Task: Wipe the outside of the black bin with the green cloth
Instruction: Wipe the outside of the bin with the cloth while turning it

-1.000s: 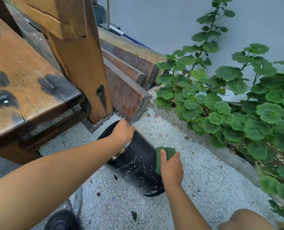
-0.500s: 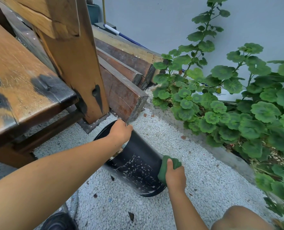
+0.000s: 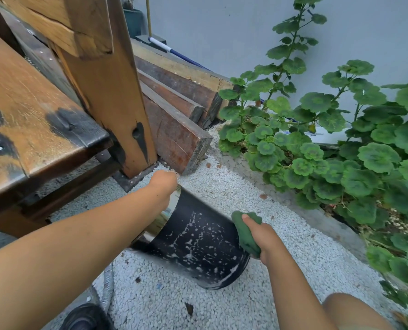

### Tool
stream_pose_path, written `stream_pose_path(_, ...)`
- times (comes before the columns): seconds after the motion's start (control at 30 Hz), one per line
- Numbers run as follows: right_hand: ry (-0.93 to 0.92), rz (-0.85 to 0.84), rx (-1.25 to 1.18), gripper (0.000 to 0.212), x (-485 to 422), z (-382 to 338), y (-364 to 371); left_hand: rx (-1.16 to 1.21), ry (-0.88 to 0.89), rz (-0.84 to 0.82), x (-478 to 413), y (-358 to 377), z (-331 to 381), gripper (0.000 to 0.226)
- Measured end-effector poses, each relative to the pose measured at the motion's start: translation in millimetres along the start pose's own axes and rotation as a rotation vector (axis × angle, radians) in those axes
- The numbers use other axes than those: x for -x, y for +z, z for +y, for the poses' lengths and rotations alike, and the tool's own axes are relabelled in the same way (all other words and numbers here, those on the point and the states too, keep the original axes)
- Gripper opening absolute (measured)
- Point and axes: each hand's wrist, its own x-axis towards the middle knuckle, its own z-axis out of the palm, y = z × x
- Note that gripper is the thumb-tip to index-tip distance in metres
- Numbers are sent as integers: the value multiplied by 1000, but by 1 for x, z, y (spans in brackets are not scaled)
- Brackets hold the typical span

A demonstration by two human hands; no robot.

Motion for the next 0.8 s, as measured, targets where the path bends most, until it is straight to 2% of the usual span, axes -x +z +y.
stream_pose_path(0.07,0,2,-43,53,-4,-4,5,102,-20,-11,2,-4,0,39)
stream_pose_path(0.13,-5,23,-138,52,-8,-5,11,60,105,-47,3,-4,-3,20)
stream_pose_path(0.23,-49,87,-251,44,-13,-9,16,-345,457,-31,4,-6,-19,37)
stream_pose_path(0.33,-183,266,-84,43,-8,-19,23,-618,721,59,2,-13,-35,38)
stream_pose_path(0.4,-329,369,21,39,3,-30,32,-669,767,77,0,-17,-34,42)
stream_pose_path(0.53,-515,292,-8,29,34,-61,73,-617,760,24,3,-4,-32,47)
stream_pose_path(0.63,-565,303,-11,27,52,-80,107,-522,715,14,11,13,-36,44)
stream_pose_path(0.7,-556,359,48,34,54,-83,120,-469,687,29,11,19,-35,44)
stream_pose_path(0.8,-564,409,128,39,46,-76,125,-497,679,101,5,18,-32,43)
